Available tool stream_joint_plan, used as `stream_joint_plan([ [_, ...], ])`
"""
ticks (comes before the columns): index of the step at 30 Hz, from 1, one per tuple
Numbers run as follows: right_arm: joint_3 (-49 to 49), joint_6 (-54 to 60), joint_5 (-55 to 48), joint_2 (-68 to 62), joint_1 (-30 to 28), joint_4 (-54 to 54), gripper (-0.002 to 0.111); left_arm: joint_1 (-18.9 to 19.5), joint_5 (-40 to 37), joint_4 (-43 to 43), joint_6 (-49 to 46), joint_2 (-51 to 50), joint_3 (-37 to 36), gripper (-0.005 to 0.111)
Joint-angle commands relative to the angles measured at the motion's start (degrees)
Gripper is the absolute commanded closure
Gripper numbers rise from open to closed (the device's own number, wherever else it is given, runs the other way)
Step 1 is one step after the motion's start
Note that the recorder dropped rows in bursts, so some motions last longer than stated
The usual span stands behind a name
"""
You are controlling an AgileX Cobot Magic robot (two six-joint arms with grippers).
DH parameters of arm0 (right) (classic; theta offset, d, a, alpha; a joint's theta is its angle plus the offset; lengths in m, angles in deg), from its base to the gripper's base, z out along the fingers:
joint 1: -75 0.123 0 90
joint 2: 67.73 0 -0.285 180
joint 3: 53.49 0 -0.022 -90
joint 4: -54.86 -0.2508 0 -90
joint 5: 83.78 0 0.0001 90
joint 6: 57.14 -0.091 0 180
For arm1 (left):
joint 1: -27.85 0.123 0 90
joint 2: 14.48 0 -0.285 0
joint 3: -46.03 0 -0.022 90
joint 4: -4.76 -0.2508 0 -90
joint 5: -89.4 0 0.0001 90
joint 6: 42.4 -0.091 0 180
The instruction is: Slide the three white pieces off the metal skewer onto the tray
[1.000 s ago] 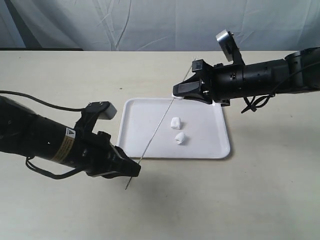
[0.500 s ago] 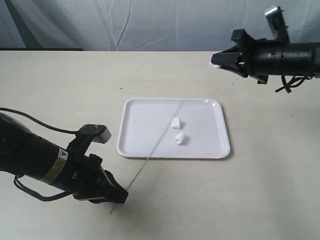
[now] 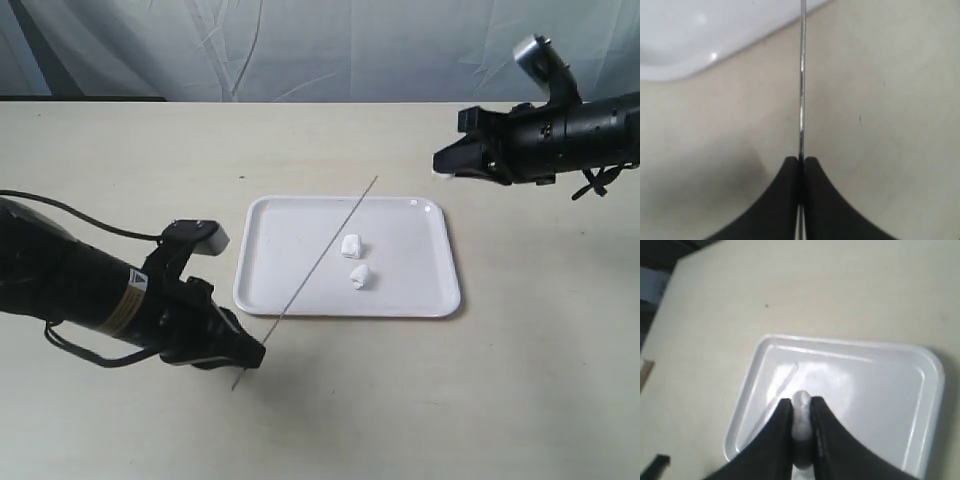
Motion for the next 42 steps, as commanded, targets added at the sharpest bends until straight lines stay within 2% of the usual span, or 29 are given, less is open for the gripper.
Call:
stream_joint_plan([
  [1,1.9,-1.6,3.7,0.1,3.5,6.1,0.101,-0.1,-2.4,0.3,3.2,0.4,2.6,0.107],
  [8,2.9,-2.1,5.5,-5.2,8.9,6.0,0.100,0.0,-5.9,0.3,5.9,0.4,3.3,0.107],
  [11,2.9,-2.1,6.1,-7.2,10.2,5.7,0.088,0.0,-8.6,0.3,8.3,0.4,3.3,0.107],
  [14,2.9,-2.1,6.9,-8.0,10.3,4.3,0.077,0.5,-8.3,0.3,8.4,-0.1,4.1,0.107],
  [21,2.9,-2.1,5.4,-7.9,10.3,2.7,0.076,1.3,-3.8,0.3,12.4,-5.6,8.9,0.107],
  [26,2.9,-1.9,6.6,-5.3,10.0,3.5,0.064,1.3,-4.3,0.3,12.9,-8.9,9.3,0.107],
  [32,2.8,-1.5,7.7,-1.9,9.8,3.6,0.062,1.3,-3.3,0.3,12.8,-9.8,9.5,0.107],
  [35,2.8,-1.5,7.7,-1.1,9.8,3.6,0.062,1.3,-3.0,0.3,12.8,-9.8,9.5,0.100],
  [39,2.8,-1.8,6.6,-0.8,9.8,3.6,0.062,1.3,-2.4,0.3,13.0,-9.7,9.5,0.082],
  [42,2.8,-2.1,5.9,-0.4,9.8,3.6,0.062,1.3,-1.0,0.3,12.9,-9.6,9.5,0.075],
])
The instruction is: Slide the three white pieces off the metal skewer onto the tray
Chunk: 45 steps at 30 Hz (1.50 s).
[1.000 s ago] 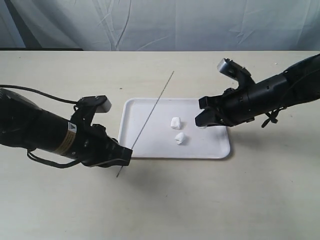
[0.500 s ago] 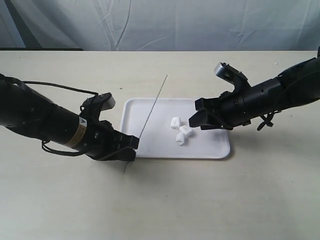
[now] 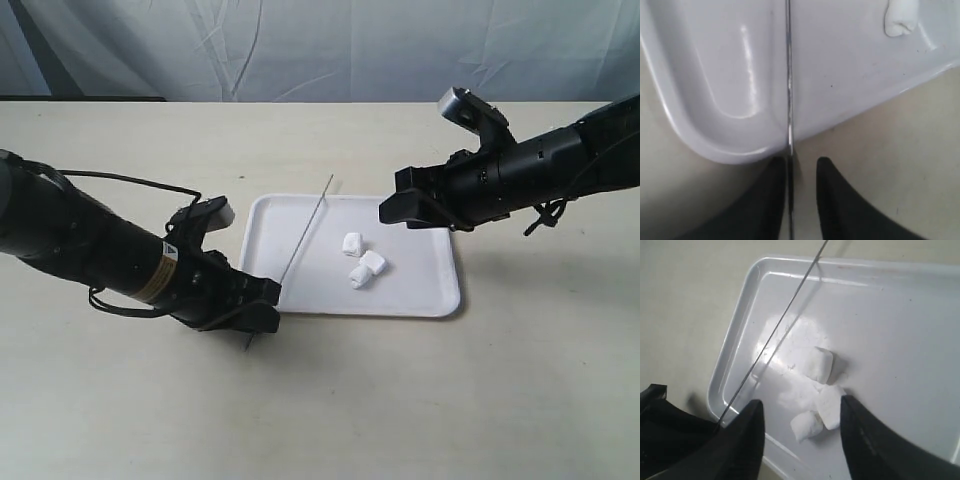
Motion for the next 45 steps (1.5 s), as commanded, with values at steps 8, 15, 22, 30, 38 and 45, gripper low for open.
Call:
stream_joint_plan([
  [8,0.0,0.0,-2.0,5.6,-1.7,0.4,0.062,1.0,3.4,0.1,-2.1,3.6,0.3,0.074],
  [15,0.0,-0.1,-4.0,11.7,-6.9,0.9,0.073,7.9,9.8,0.1,-2.4,11.8,0.3,0.074],
  [22,-0.1,-0.1,-4.6,17.8,-13.5,0.4,0.109,17.5,10.9,0.1,-6.8,23.5,0.3,0.074],
  [30,0.1,0.9,-2.5,27.4,-19.5,0.3,0.109,37.7,6.7,0.1,-13.2,41.2,0.3,0.074],
  [38,6.3,0.9,5.5,50.4,-21.0,1.7,0.109,38.9,11.3,7.0,-28.9,62.6,-1.1,0.074],
  [45,19.5,-5.9,7.4,74.6,-21.0,-0.4,0.109,38.2,23.8,8.9,-30.2,78.0,-8.1,0.074],
])
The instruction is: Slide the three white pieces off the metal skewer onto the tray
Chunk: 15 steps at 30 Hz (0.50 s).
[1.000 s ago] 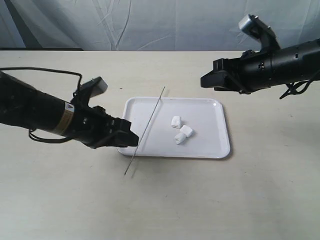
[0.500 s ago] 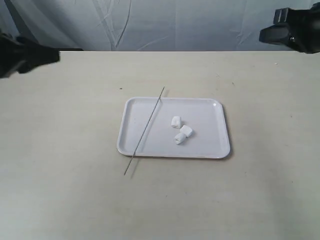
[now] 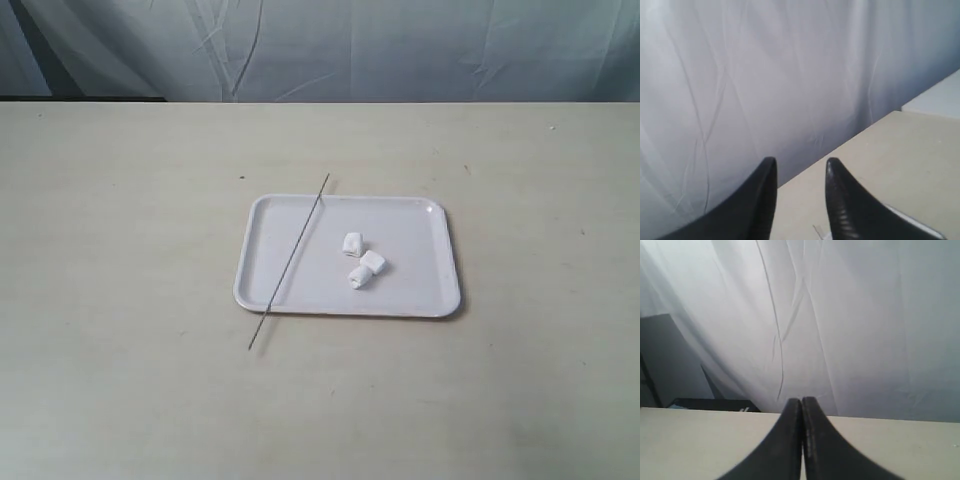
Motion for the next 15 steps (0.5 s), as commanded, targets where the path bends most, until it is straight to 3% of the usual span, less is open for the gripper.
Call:
stream_joint_plan([
  [1,5.7,-6.0,-1.0,8.5,-0.2,-3.9,0.109,-0.4,1.6,5.1,0.0,7.7,-4.1,0.074],
  [5,10.2,-7.3,1.2,14.2,-0.2,-9.1,0.109,-0.4,-2.9,2.6,4.4,15.0,-7.8,0.074],
  [10,13.4,-7.3,1.3,22.3,1.5,-0.3,0.109,-3.6,-3.4,0.2,6.3,25.3,-13.0,0.074],
  [15,15.2,-7.3,4.6,30.5,2.2,7.2,0.109,-5.6,-13.2,-4.9,10.4,33.5,-18.3,0.074],
])
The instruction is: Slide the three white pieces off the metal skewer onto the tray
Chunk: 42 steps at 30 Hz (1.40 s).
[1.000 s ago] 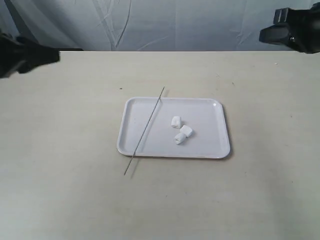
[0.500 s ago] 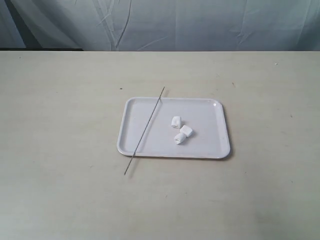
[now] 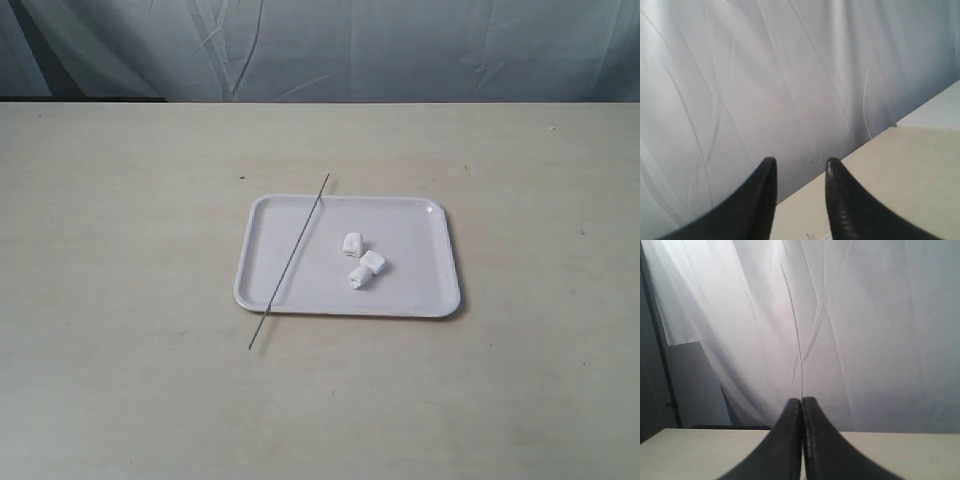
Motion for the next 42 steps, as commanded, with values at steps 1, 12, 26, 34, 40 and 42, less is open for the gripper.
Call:
stream_joint_plan([
  [1,1.8,-0.1,3.3,6.4,0.4,7.8,0.109,-1.1,-10.7,-2.3,3.6,5.9,-5.0,0.074],
  [12,16.3,0.0,29.3,7.5,0.3,8.1,0.109,-1.4,-37.6,10.1,-1.5,6.8,-22.1,0.074],
  [26,22.7,6.8,32.5,7.5,1.9,-16.6,0.109,-1.7,-26.5,14.1,-4.3,7.0,-25.1,0.074],
  [34,23.0,6.9,28.8,7.5,1.9,-11.8,0.109,-1.7,-24.7,11.4,-4.3,7.0,-25.1,0.074],
  [40,23.0,6.4,25.7,7.5,1.9,-12.6,0.109,-1.7,-21.5,10.8,-4.1,7.0,-25.1,0.074],
  [42,23.0,6.4,25.7,7.5,1.9,-12.7,0.109,-1.7,-19.0,10.7,-4.1,7.0,-25.1,0.074],
])
